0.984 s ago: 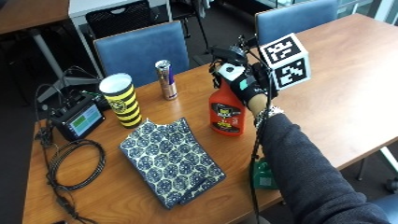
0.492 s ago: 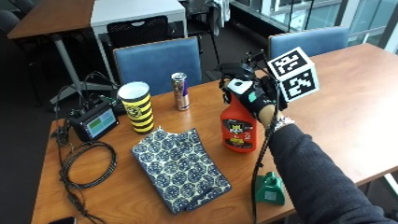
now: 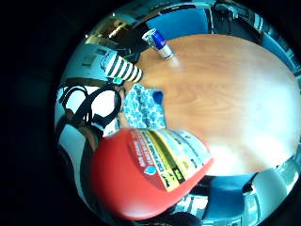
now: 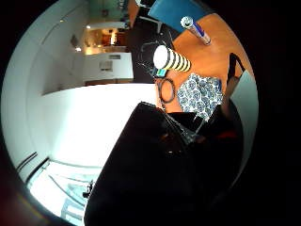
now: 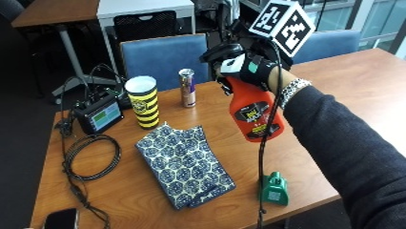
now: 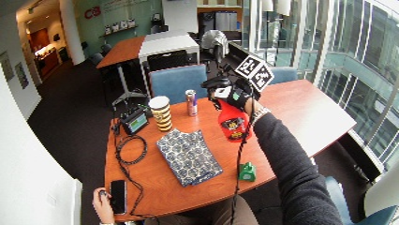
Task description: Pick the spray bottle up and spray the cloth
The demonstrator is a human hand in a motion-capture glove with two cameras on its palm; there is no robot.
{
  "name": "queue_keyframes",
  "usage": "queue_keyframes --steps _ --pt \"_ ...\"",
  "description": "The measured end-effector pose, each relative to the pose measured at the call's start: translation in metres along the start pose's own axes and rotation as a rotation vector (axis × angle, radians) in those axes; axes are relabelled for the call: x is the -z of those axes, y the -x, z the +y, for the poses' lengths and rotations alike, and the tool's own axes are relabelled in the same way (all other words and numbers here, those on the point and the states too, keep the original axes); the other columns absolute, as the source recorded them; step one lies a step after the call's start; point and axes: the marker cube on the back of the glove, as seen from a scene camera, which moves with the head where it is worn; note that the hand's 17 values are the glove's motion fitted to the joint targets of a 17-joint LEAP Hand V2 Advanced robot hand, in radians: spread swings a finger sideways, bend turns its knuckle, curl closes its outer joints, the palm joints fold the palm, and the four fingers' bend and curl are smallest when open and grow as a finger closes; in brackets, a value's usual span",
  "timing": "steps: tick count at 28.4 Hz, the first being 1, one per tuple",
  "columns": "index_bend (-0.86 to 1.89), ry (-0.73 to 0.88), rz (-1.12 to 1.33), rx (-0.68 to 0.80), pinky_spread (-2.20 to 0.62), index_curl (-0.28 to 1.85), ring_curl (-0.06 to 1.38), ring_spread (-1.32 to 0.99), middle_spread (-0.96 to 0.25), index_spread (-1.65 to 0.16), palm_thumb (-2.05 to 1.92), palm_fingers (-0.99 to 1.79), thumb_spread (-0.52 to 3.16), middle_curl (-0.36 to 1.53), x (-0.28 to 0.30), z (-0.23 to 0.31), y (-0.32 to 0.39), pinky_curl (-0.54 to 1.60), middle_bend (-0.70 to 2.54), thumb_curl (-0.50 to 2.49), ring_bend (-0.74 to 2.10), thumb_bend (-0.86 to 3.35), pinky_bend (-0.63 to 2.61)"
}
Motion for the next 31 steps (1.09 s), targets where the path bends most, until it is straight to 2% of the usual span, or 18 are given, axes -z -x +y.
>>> queue_keyframes --steps 13,20,25,31 --pt "0.35 0.288 0.566 -0.140 -0.22 0.58 0.47 -0.22 -0.22 -0.28 0.95 1.34 0.29 0.54 -0.053 -0.001 0.035 0.38 0.63 0.77 0.57 -0.03 0.35" --pt "0.35 0.367 0.830 -0.210 -0.22 0.58 0.47 -0.22 -0.22 -0.28 0.95 1.34 0.30 0.53 -0.087 0.001 0.033 0.38 0.62 0.78 0.57 -0.03 0.36" --pt "0.34 0.355 1.040 -0.200 -0.22 0.58 0.47 -0.21 -0.22 -0.28 0.95 1.34 0.30 0.53 -0.111 -0.011 0.023 0.38 0.62 0.78 0.57 -0.03 0.36" --pt "0.34 0.417 1.211 -0.235 -0.21 0.58 0.47 -0.22 -0.22 -0.28 0.95 1.34 0.30 0.53 -0.153 -0.005 0.012 0.37 0.62 0.79 0.57 -0.03 0.36"
